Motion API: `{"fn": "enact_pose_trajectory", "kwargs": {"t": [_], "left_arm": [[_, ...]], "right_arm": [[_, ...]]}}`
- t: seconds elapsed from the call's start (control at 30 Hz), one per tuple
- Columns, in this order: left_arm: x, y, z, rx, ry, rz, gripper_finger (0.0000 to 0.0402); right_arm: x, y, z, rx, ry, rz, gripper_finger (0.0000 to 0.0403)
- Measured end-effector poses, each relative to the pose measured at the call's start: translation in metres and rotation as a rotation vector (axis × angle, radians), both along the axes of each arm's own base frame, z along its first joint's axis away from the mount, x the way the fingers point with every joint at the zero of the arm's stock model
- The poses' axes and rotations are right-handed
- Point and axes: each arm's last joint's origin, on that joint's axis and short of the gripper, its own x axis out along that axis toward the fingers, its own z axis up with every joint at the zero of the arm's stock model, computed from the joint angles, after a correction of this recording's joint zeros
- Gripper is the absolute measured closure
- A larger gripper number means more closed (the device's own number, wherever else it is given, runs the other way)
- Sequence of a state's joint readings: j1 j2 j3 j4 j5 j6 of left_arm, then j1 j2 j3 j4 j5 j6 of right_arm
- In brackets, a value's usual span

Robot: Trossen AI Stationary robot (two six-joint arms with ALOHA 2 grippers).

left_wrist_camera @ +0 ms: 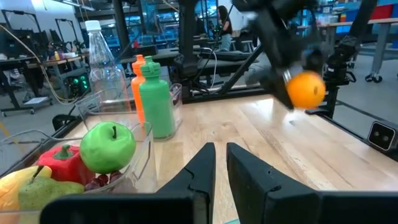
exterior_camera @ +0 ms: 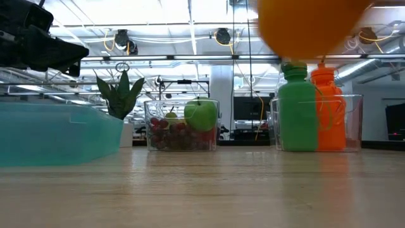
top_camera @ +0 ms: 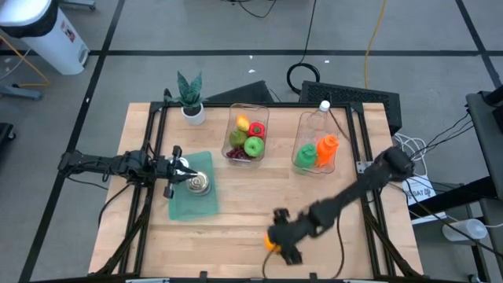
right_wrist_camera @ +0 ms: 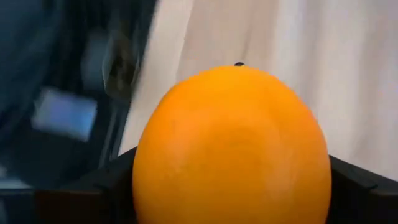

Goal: Pick & Place Food Item
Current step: Put the orange into the left transparent bin

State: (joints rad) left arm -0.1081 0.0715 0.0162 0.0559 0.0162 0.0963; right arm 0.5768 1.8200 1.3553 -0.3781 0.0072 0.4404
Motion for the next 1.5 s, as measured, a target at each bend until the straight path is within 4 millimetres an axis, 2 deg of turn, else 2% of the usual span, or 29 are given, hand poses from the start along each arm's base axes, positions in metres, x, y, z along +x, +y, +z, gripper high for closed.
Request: {"fn": "enact_pose_trajectory", "kwargs": {"t": [0.1, 0.2, 0.33, 0.47, 0.57, 0.7, 0.8, 1.0, 1.2, 1.37, 1.5], "left_arm": [[0.0, 0.0, 0.0, 0.0, 0.0, 0.0, 0.035], [0.0, 0.0, 0.0, 0.0, 0.0, 0.0, 0.035], [0.0, 0.0, 0.0, 0.0, 0.0, 0.0, 0.035], [0.0, 0.0, 0.0, 0.0, 0.0, 0.0, 0.035], [0.0, 0.0, 0.0, 0.0, 0.001, 0.0, 0.035], [0.0, 0.0, 0.0, 0.0, 0.001, -0.001, 0.035], [0.0, 0.0, 0.0, 0.0, 0.002, -0.001, 0.035], [0.0, 0.0, 0.0, 0.0, 0.0, 0.0, 0.035], [0.0, 0.0, 0.0, 0.0, 0.001, -0.001, 0.035], [0.0, 0.0, 0.0, 0.0, 0.0, -0.001, 0.035], [0.0, 0.0, 0.0, 0.0, 0.0, 0.0, 0.035]], "right_arm": [[0.012, -0.037, 0.041, -0.05, -0.218, -0.026, 0.0089], [0.019, -0.085, 0.076, -0.199, -0.396, -0.147, 0.0089], [0.028, -0.153, 0.098, -0.342, -0.488, -0.282, 0.0089], [0.035, -0.207, 0.102, -0.358, -0.514, -0.33, 0.0089], [0.048, -0.241, 0.09, -0.309, -0.534, -0.341, 0.0089], [0.065, -0.276, 0.071, -0.283, -0.581, -0.345, 0.0089], [0.076, -0.295, 0.056, -0.306, -0.619, -0.361, 0.0089], [0.09, -0.323, 0.014, -0.339, -0.548, -0.404, 0.009], [0.096, -0.336, -0.016, -0.363, -0.494, -0.403, 0.0086], [0.098, -0.337, -0.014, -0.399, -0.512, -0.469, 0.0021], [0.096, -0.338, -0.01, -0.398, -0.506, -0.494, 0.002]]}}
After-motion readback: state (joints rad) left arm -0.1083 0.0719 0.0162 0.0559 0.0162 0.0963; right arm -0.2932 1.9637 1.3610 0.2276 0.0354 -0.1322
